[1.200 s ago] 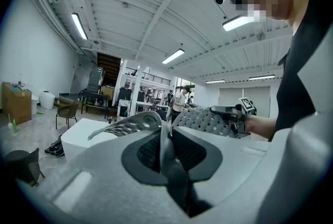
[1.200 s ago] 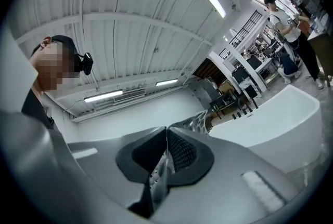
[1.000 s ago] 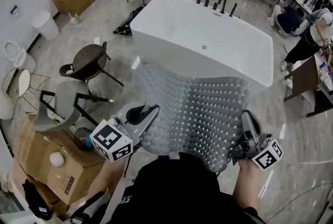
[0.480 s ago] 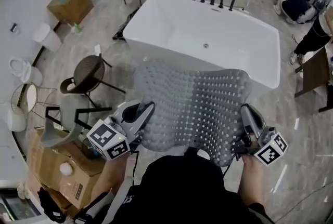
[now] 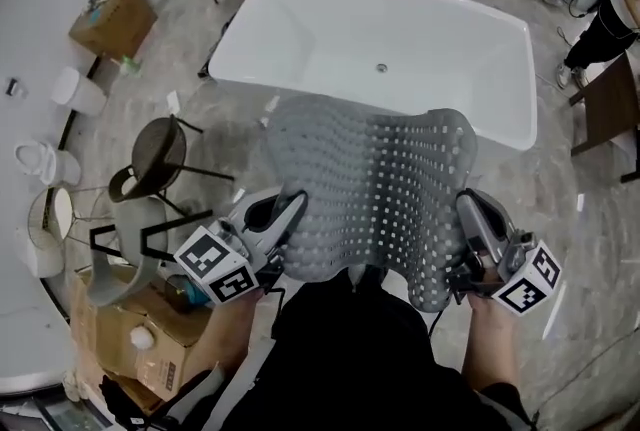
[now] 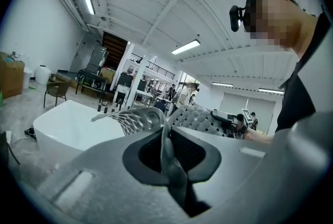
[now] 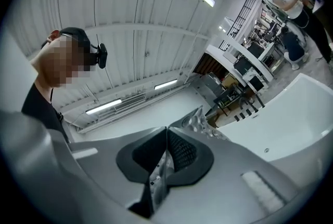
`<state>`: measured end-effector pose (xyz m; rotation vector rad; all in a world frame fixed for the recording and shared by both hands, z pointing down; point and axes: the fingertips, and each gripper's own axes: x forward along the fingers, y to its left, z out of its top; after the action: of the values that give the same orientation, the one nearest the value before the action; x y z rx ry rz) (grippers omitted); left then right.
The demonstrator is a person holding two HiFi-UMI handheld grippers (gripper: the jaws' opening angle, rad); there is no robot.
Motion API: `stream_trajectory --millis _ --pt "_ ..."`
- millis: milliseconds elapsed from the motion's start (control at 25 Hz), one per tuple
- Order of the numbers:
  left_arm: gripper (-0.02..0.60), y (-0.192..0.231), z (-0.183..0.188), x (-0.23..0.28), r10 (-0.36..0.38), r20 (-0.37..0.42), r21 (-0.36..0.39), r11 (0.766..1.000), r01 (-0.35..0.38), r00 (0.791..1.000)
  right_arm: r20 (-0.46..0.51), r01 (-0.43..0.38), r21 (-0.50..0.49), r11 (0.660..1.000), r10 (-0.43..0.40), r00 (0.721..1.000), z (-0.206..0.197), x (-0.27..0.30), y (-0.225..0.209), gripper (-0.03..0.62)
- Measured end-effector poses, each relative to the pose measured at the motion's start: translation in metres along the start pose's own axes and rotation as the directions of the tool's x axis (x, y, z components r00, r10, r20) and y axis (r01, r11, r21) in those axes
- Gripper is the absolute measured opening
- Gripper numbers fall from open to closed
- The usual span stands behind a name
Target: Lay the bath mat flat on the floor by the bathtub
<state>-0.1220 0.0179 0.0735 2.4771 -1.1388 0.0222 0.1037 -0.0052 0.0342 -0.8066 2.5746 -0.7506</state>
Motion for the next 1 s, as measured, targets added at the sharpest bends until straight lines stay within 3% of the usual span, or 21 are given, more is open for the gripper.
stream_trajectory --millis 440,720,1000 --pt "0.025 0.057 -0.046 0.030 -0.021 -0.127 -0.020 1.000 0.019 0.992 -0.068 0.218 0.059 0.974 -0.214 0.974 -0.038 0.006 -0.066 0.011" --pt "0.025 0.099 -0.084 0.049 -0.025 -0.175 -0.005 1.000 0.024 0.984 -0.149 0.283 0.160 0.946 -0.260 0.954 -0.098 0.024 -0.111 0.009" --pt "0.021 0.120 -0.135 0.053 -0.054 -0.180 -0.077 0.996 0.040 0.982 -0.192 0.337 0.174 0.925 -0.304 0.933 -0.135 0.039 -0.149 0.009"
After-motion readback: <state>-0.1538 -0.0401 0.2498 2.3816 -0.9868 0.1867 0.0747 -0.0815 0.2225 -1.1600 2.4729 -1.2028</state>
